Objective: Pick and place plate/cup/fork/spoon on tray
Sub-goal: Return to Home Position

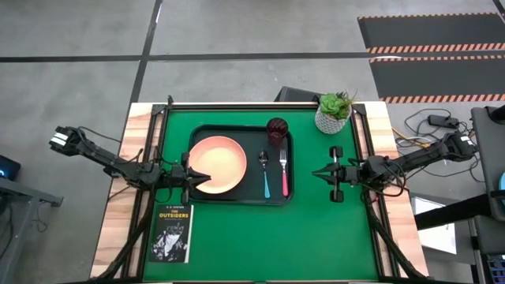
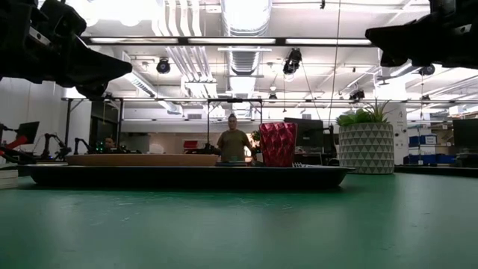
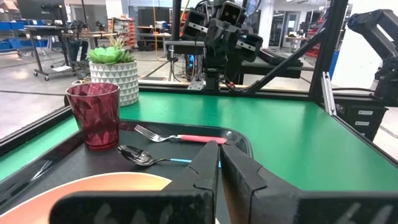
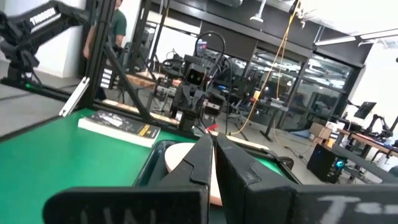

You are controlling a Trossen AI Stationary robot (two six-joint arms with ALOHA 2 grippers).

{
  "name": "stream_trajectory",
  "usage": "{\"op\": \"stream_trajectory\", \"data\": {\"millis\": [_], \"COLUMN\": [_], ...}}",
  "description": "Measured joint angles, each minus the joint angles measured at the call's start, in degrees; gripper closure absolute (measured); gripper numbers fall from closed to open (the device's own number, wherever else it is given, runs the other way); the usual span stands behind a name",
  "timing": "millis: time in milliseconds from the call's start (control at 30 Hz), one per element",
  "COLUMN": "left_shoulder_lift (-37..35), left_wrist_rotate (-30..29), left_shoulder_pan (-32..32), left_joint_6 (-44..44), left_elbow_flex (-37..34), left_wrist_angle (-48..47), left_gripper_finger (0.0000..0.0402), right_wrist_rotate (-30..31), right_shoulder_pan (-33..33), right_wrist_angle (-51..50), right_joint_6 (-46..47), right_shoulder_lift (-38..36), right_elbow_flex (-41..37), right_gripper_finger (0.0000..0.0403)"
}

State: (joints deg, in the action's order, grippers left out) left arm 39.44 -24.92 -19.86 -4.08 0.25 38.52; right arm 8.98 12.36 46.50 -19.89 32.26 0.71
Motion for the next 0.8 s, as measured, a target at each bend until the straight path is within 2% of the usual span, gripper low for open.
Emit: {"op": "stream_trajectory", "data": {"millis": [800], "left_shoulder_lift": [9.0], "left_wrist_rotate": [0.0], "left_shoulder_pan": [0.0], "left_joint_6": [0.0], "left_elbow_flex": [0.0], "left_wrist_angle": [0.0], "left_gripper_finger": [0.0402], "right_wrist_rotate": [0.0], "right_shoulder_pan": [0.0], "right_wrist_angle": [1.6], "right_joint_6": [-5.5], "right_shoulder_lift": [0.0], "right_elbow_flex": [-0.1], "right_gripper_finger": [0.0394]}}
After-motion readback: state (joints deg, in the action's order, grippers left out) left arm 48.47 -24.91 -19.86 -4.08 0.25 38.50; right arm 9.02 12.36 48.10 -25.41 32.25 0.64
